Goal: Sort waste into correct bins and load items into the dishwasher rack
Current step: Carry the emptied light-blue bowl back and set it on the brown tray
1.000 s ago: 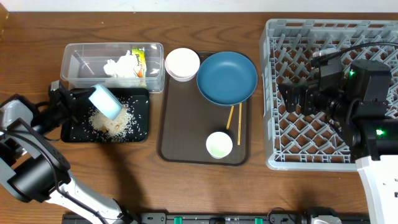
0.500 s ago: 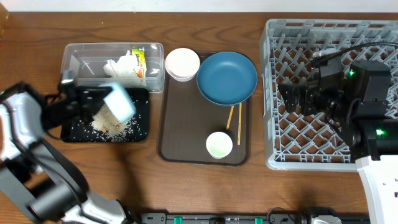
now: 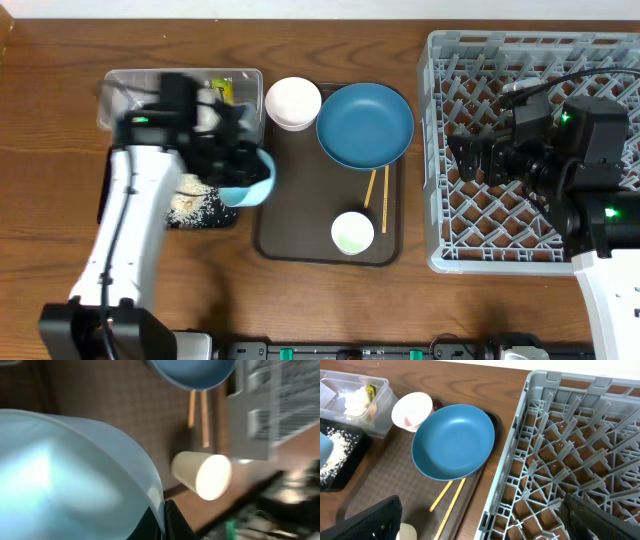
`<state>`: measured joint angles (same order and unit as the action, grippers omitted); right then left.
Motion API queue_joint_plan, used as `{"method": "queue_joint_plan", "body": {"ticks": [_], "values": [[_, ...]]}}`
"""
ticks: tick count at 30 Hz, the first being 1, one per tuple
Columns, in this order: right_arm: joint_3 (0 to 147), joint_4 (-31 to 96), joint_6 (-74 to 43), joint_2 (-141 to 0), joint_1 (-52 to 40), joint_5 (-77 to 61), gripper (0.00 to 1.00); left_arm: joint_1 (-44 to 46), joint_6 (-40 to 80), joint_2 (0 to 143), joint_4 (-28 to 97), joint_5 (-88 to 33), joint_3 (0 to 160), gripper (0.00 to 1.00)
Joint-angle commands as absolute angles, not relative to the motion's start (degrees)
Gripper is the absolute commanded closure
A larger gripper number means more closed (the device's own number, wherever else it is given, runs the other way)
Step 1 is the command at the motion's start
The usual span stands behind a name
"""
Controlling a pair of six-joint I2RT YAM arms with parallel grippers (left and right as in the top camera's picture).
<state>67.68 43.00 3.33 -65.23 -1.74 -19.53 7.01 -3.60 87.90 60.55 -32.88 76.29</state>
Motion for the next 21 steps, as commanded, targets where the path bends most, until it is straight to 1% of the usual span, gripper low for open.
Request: {"method": "queue_joint_plan", "body": {"ticks": [1,4,7,11,16,21], "values": [[68.8,43.2,2.6,-65.3,-1.6,-20.0,0.01,14.6,4.0,89.3,58.3,-17.8,76.2,0.94],[68.8,43.6,2.6,-65.3,-1.6,-20.0,0.01,20.8,7.9,91.1,55.6,-10.1,76.2,0.94],[68.8,43.7,2.6,-65.3,-1.6,-20.0,0.01,25.0,10.3,94.0,53.3,-5.1,76.2,0.94],[68.8,43.7,2.6,-65.3,-1.6,-20.0,0.01,28.2,10.4,99.5,51.1,-4.4,76.2,0.93],[68.8,43.7,2.6,-65.3,-1.6,-19.9,0.01,29.7,11.8,106.1,48.9,-4.4,76.2,0.94],[68.8,43.7,2.6,-65.3,-1.6,-19.9,0.01,30.0,13.6,107.9,48.7,-4.9,76.2,0.94]]}}
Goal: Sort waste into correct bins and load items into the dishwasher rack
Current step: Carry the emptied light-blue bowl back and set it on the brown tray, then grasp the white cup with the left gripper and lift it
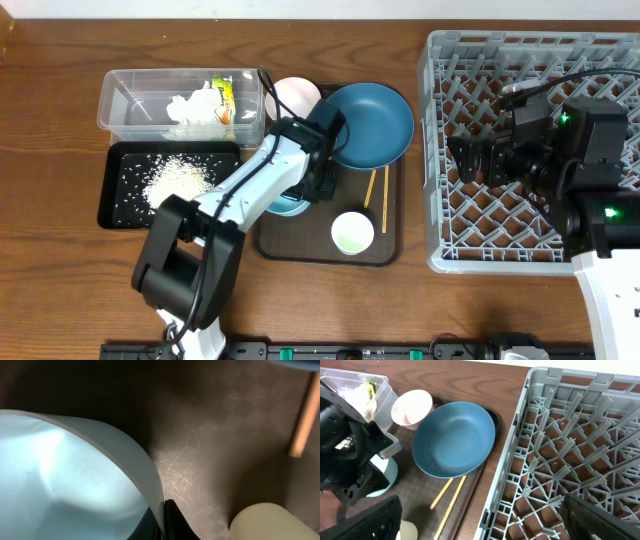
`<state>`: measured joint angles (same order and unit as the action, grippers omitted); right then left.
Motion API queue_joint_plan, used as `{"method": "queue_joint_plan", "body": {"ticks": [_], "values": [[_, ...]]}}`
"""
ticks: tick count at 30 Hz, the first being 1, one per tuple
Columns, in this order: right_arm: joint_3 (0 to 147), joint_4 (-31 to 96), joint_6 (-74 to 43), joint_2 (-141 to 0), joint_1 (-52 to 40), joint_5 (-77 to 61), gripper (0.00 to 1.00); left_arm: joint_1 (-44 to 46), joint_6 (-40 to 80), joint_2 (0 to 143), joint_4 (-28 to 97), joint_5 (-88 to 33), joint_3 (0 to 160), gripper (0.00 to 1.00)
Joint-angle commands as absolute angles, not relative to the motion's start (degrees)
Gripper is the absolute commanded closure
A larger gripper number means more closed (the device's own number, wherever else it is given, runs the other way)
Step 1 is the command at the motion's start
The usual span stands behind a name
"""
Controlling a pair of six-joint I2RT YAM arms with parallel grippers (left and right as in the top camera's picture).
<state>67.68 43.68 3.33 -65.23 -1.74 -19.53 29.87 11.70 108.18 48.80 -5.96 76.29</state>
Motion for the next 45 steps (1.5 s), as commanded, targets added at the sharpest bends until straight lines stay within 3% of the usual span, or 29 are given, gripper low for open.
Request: {"method": "queue_joint_plan", "body": {"ticks": [1,6,14,25,36,45], "values": [[68.8,43.7,2.6,-65.3,-1.6,-20.0,0.01,30.0,13.6,107.9,48.7,-5.1,76.2,0.92],[68.8,43.7,2.6,-65.3,-1.6,-19.9,0.01,30.0,13.6,107.8,49.0,-8.1,76.7,0.51],[68.8,44.0,2.6,-65.3,-1.6,-19.9,0.01,29.9,12.6,105.1,58.5,-10.7,85.6,0.33],[68.8,44.3,2.6,-65.3,-1.6,-19.9,0.01,30.3,2.1,94.8,73.5,-16.8,86.1,0.33],[68.8,46.5,2.6,-65.3,-1.6,-19.9,0.01,34.7,9.6,95.3,57.1,-18.3,72.2,0.33],[68.8,47.2,3.5,-65.3,-1.6,-19.9,0.01,34.9,15.4,95.6,52.4,-14.2,67.7,0.33]]}}
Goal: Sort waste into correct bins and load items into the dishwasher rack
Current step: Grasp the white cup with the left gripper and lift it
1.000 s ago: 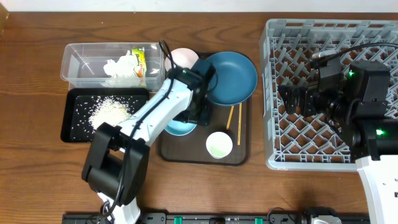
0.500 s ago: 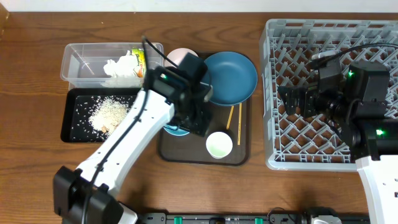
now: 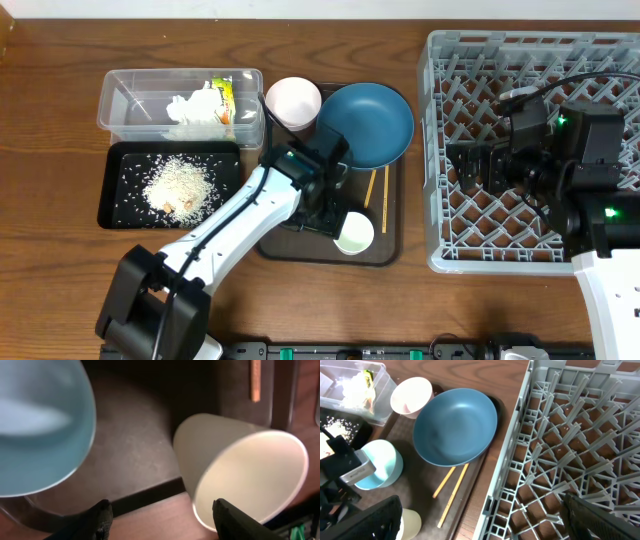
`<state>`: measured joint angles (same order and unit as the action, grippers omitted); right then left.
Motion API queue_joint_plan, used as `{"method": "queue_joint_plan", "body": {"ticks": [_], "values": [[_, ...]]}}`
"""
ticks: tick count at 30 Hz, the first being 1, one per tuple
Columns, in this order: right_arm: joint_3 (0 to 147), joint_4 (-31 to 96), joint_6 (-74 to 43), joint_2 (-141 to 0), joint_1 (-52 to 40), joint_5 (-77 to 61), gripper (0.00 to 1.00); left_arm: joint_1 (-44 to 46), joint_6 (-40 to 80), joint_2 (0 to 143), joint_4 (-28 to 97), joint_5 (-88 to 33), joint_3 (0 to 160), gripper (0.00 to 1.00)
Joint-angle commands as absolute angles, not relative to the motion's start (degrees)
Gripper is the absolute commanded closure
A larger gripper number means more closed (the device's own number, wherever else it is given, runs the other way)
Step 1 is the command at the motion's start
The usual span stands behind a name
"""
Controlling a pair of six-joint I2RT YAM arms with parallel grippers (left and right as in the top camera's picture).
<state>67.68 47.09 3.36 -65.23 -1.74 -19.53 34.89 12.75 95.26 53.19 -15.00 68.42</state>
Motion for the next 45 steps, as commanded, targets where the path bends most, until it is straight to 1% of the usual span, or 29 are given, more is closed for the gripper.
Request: {"method": "queue_joint_plan", "body": {"ticks": [1,9,11,13,16,26,30,33,35,37,41,43,45], "values": [[68.8,47.2,3.5,-65.3,-1.6,-19.9,0.01,34.9,15.4,95.9,51.8,-15.1,67.6,0.33],[68.8,47.2,3.5,-65.3,-1.6,-19.9,0.01,37.1,15.6,99.1,49.8,-16.2,67.6,0.38],[68.8,47.4,3.5,-65.3,-1.6,-19.9,0.01,37.8,15.6,100.5,49.8,-16.0,67.6,0.43],[68.8,47.5,3.5,-65.3,-1.6,-19.9,0.01,38.0,15.9,101.4,49.8,-16.0,67.6,0.51],[68.8,47.6,3.5,-65.3,-1.6,-19.9,0.01,37.8,16.7,101.4,50.0,-16.0,67.6,0.59],[68.8,47.6,3.5,-65.3,-1.6,-19.5,0.01,35.7,18.2,98.3,51.2,-16.1,69.4,0.6],[68.8,47.4,3.5,-65.3,-1.6,-19.5,0.01,35.8,19.0,97.6,50.6,-16.0,69.4,0.65],[68.8,47.4,3.5,-65.3,-1.6,-19.5,0.01,36.6,19.7,97.8,50.6,-16.0,69.3,0.78],[68.8,47.4,3.5,-65.3,-1.6,-19.5,0.01,37.5,20.0,97.8,50.1,-16.0,69.2,0.91],[68.8,47.4,3.5,-65.3,-1.6,-19.5,0.01,38.3,20.1,97.8,49.8,-16.0,69.2,0.94],[68.8,47.6,3.4,-65.3,-1.6,-19.7,0.01,39.7,20.2,97.8,48.9,-16.1,69.2,0.94],[68.8,47.5,3.2,-65.3,-1.6,-21.5,0.01,38.7,20.5,97.2,49.0,-17.9,69.6,0.94],[68.8,46.9,3.2,-65.3,-1.6,-24.1,0.01,36.0,20.4,96.0,48.9,-22.1,70.5,0.94]]}}
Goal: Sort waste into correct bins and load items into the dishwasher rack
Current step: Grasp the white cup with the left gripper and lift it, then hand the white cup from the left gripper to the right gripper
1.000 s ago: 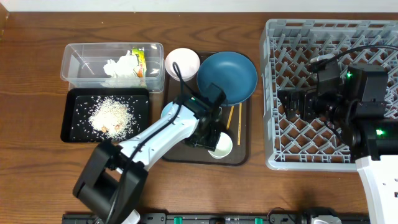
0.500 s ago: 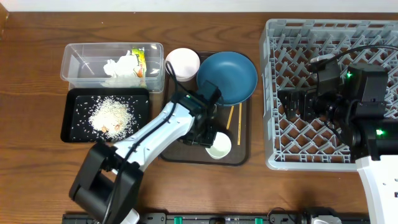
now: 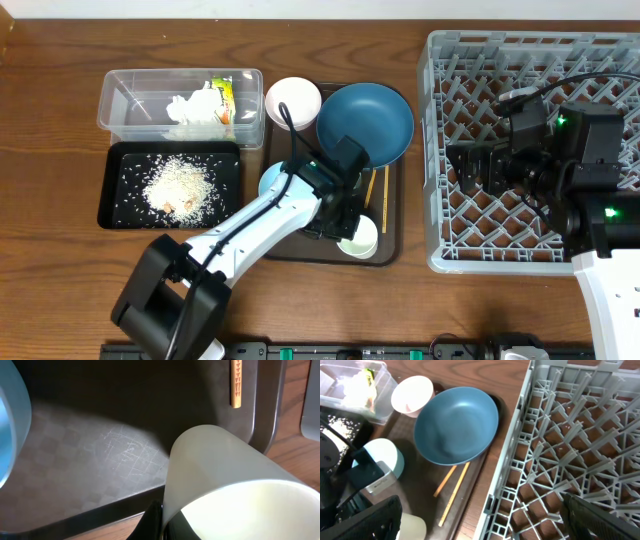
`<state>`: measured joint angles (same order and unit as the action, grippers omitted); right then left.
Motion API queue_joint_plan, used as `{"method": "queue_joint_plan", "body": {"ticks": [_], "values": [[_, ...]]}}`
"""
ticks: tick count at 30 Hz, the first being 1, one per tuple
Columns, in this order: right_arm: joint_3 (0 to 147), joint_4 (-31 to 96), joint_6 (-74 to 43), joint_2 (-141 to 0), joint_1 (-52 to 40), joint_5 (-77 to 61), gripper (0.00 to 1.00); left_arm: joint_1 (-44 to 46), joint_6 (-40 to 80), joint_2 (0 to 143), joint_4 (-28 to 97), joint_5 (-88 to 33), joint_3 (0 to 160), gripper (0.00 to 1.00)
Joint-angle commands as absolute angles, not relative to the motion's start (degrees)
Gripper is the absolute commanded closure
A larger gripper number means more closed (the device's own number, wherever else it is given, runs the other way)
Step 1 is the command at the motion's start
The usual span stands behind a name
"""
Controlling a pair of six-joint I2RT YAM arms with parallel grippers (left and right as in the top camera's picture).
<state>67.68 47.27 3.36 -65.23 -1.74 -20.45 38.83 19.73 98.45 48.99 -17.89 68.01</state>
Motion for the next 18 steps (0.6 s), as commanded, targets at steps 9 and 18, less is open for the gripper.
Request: {"method": "queue_joint_plan", "body": {"ticks": [9,18], "values": [[66.9,36.3,3.2,-69.2,-1.6,-47.4,0.01,11.8,16.1,87.1,37.1,-64.4,72.5,0.94],[65.9,14.0,1.5,-80.8,-2.1,-82.2,0.11,6.2,16.1,86.8,32.9,-82.0,72.4,0.94]]}}
